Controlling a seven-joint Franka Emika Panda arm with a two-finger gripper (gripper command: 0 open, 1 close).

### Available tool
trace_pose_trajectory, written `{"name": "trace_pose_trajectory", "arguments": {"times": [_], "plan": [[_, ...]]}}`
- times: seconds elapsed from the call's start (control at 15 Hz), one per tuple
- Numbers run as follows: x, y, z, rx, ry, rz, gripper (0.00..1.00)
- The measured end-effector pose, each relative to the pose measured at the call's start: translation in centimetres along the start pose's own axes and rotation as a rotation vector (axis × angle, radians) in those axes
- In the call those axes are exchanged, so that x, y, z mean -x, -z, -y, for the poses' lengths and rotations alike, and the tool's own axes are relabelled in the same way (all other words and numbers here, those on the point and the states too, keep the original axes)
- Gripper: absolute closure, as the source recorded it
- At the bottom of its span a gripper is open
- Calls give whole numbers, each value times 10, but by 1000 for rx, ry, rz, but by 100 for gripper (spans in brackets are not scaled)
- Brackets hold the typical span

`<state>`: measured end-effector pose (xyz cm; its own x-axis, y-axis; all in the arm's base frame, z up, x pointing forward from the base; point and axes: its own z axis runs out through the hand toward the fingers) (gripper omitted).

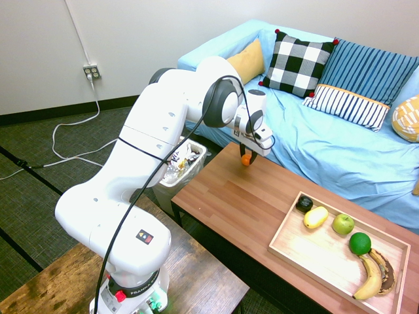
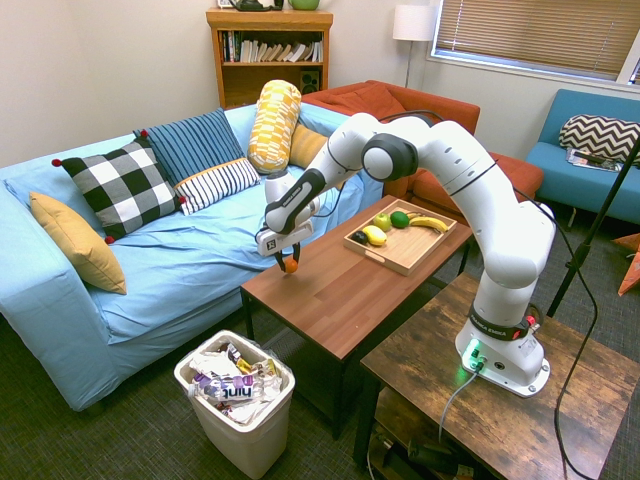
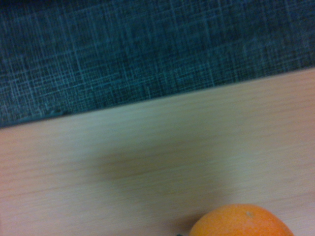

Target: Put the tangerine in the tray

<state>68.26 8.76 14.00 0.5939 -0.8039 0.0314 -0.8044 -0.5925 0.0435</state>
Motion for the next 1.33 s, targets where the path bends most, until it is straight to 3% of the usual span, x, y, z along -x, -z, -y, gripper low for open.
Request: {"name": "trace_pose_trajectory", "arguments": {"times": [0.2,0.4,0.53,0.93,1.13,1.33], "plan": [[-61,63,-37,-36,-64,-45,100],[-135,117,-121,-54,-159,-78,100],[-177,127,-182,-43,-232,-84,100],[-248,64,-339,75,-443,-60,100],[-250,21,-367,118,-466,-27,100],[-240,-15,-368,138,-463,7,100]]}}
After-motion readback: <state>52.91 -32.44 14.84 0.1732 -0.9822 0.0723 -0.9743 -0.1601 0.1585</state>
